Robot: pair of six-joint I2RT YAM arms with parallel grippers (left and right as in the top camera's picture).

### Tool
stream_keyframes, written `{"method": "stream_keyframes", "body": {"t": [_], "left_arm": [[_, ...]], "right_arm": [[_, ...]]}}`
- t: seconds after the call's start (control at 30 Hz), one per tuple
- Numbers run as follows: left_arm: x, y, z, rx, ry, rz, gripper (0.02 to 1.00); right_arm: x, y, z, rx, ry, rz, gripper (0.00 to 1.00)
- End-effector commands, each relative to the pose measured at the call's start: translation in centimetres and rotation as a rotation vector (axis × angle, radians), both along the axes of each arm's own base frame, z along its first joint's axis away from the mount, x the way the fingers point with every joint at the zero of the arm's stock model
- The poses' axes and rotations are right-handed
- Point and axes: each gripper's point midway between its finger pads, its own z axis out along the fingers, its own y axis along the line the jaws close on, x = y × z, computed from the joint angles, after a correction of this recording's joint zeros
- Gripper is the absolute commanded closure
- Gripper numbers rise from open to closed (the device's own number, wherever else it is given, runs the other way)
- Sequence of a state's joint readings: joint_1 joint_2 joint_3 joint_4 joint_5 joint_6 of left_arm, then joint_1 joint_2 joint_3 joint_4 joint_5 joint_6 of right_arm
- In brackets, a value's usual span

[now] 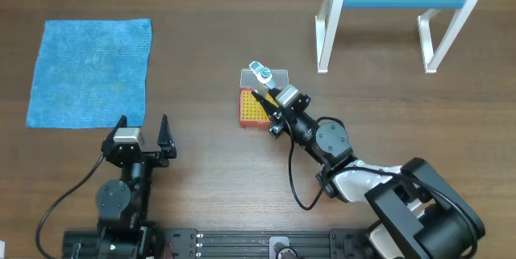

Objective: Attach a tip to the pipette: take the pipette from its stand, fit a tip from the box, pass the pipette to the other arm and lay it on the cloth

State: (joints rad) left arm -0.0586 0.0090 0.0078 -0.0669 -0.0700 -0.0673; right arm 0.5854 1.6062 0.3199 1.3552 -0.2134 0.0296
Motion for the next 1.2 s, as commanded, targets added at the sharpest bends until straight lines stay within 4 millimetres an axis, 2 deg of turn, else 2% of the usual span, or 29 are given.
{"method": "stream_keyframes", "body": {"t": [0.03,0.2,0.57,0.73,0.87,1.03,1.2], "left_arm": [[0.0,-0.1,-0.1,0.015,0.003,-0.004,0.161],[0.0,-0.1,-0.1,0.015,0.003,-0.004,0.161],[0.0,-0.1,-0.1,0.015,0.003,-0.004,0.161],[0.0,-0.1,-0.1,0.016,0.003,-0.004,0.161],[0.0,-0.1,-0.1,0.015,0.003,-0.004,0.161],[0.0,-0.1,-0.1,0.015,0.003,-0.004,0.163],[0.0,-0.1,-0.1,0.015,0.003,-0.004,0.163]], "right_arm": [[0.2,0.0,-1.4,0.0,0.074,0.001,0.928],[1.9,-2.2,-2.0,-0.003,0.099,-0.065,0.93],[1.3,-1.4,-2.2,0.007,0.126,-0.021,0.93],[1.2,-1.5,-3.4,-0.019,0.168,-0.023,0.928],[1.8,-2.0,-3.5,-0.027,0.16,-0.067,0.928],[2.3,-1.8,-2.6,-0.019,0.134,-0.069,0.93],[2.4,-1.8,-4.1,-0.042,0.172,-0.071,0.93]]}}
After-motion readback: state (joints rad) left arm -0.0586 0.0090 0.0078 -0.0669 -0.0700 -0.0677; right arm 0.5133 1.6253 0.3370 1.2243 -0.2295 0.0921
